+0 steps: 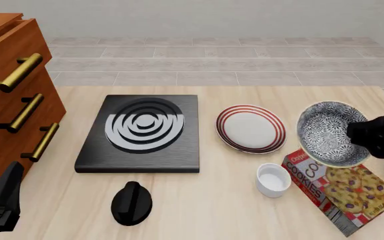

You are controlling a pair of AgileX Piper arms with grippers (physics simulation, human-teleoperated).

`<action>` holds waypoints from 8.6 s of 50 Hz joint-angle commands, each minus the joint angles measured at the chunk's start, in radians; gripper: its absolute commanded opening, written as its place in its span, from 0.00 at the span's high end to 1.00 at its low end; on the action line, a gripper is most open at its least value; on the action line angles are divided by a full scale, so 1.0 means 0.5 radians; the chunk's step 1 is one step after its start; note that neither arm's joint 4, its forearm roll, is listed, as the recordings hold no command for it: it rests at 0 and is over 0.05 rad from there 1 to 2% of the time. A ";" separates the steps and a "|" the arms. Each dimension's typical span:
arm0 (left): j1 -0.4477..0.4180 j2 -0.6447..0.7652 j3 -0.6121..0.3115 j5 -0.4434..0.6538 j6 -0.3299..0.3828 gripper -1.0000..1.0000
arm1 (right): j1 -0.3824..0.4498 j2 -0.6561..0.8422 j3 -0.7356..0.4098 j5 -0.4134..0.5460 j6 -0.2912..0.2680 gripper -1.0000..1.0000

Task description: Pick the akita bowl next to the ramekin and place it on the plate.

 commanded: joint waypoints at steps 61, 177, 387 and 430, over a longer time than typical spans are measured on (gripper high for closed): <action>0.000 0.000 0.000 0.000 0.000 0.00 | -0.217 0.550 0.023 -0.558 -0.104 1.00; 0.000 0.000 0.000 0.000 0.000 0.00 | -0.004 1.508 -0.272 -1.178 0.056 1.00; 0.000 0.000 0.000 0.000 0.000 0.00 | -0.099 2.668 -0.827 -1.563 0.132 1.00; 0.000 0.000 0.000 0.000 0.000 0.00 | -0.056 2.584 -0.783 -1.530 0.110 0.00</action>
